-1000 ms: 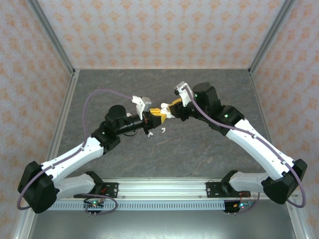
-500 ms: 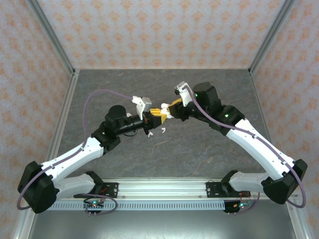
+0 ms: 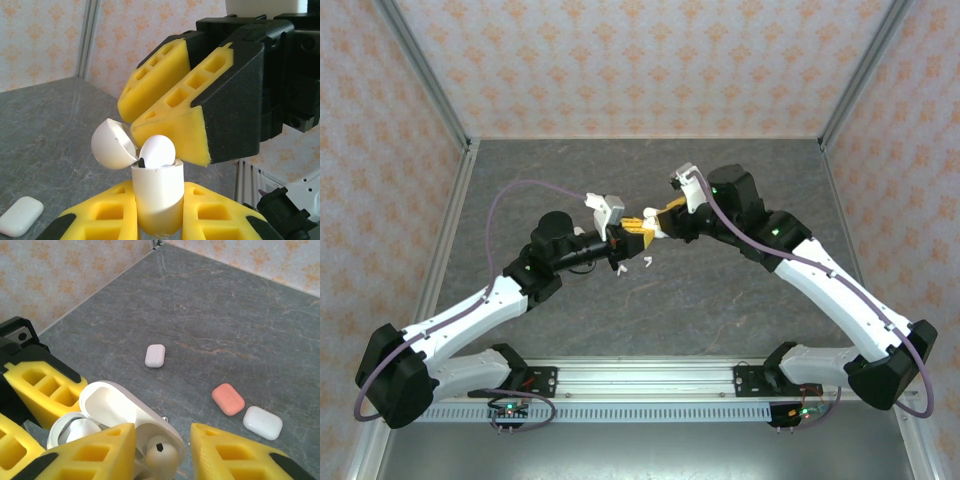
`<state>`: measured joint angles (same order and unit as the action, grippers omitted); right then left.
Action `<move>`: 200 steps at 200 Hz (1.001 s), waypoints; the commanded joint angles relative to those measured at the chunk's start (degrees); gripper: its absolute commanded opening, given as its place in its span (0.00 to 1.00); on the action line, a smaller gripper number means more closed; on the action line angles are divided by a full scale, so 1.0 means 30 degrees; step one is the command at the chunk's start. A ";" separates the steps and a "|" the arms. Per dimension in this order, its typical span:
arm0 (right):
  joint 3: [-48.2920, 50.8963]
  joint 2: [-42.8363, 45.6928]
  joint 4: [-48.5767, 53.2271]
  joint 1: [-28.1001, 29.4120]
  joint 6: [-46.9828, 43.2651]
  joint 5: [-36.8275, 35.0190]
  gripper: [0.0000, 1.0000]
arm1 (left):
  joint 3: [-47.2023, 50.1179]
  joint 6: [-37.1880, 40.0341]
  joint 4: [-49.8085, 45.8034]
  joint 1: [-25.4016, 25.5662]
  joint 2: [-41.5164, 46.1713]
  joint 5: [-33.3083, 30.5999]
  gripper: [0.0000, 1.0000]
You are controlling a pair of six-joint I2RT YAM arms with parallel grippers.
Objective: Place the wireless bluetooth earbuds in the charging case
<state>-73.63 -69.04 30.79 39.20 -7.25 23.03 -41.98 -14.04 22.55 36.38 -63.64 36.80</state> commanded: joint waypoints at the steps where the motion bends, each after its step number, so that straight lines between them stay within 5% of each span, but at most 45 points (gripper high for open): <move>1: -0.0934 0.0288 0.0368 0.0164 0.0584 0.0672 0.41 | -0.0038 -0.0153 0.1948 0.0031 0.0400 -0.0651 0.00; 59: -0.2655 0.0294 0.0537 -0.0667 0.2480 -0.0110 0.61 | 0.0147 -0.0166 0.2737 0.0031 0.0378 -0.0693 0.00; 148: -0.2704 0.1174 -0.0857 -0.4150 0.6843 0.5637 0.83 | -0.0411 0.1229 0.3500 0.0031 0.0762 -0.1598 0.00; 200: -0.6197 0.0490 0.1412 -0.4271 0.5428 0.5998 0.92 | -0.1737 0.2867 0.4510 0.0053 0.0590 -0.3182 0.00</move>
<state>-85.97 -67.66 32.75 26.68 10.68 38.54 -43.40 -9.30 30.11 36.38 -62.83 30.28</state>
